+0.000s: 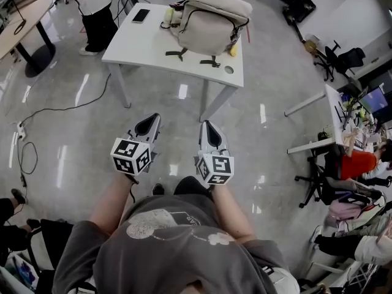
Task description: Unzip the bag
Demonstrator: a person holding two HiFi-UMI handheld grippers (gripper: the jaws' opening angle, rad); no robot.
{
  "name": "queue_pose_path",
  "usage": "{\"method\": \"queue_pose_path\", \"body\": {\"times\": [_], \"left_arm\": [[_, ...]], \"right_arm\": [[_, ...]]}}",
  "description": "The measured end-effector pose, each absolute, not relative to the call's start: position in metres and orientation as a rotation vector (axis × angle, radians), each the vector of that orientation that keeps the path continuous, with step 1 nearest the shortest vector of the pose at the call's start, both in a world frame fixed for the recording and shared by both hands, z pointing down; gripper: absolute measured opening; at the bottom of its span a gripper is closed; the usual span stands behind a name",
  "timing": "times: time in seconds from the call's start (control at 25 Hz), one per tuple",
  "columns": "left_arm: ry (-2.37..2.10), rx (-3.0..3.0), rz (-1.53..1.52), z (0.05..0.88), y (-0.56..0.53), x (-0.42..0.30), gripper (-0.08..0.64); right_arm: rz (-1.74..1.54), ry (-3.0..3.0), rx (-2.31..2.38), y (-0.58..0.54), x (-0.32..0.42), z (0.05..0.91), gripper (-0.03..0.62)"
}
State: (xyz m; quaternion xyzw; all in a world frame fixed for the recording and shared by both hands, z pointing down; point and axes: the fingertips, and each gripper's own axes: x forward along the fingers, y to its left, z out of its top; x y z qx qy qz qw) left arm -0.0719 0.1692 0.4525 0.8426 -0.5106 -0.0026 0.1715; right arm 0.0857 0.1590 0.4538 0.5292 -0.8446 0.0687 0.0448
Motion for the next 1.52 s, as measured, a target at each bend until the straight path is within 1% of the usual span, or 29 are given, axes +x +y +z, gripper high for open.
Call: {"method": "queue_pose_path", "body": {"times": [0.32, 0.56, 0.84, 1.16, 1.52], "left_arm": [[-1.493, 2.362, -0.001, 0.463, 0.151, -0.1, 0.006], [-1.569, 2.343, -0.036, 0.455, 0.109, -0.113, 0.006], [-1.565, 2.356, -0.032, 0.455, 0.047, -0.094, 0.006], [-1.574, 2.331, -0.007, 0.459, -0.024, -0.068, 0.006], [-1.753, 2.289, 0.003, 0.454, -0.077, -0.066, 0.006]], "right_arm": [[0.195, -2.582, 1.609, 0.127, 0.069, 0.46, 0.0], [0.165, -2.626, 1.545, 0.083, 0.057, 0.46, 0.0], [0.154, -2.665, 1.492, 0.017, 0.057, 0.459, 0.0], [0.187, -2.67, 1.484, -0.058, 0.086, 0.461, 0.0], [0.203, -2.715, 1.435, -0.12, 0.102, 0.468, 0.0]]}}
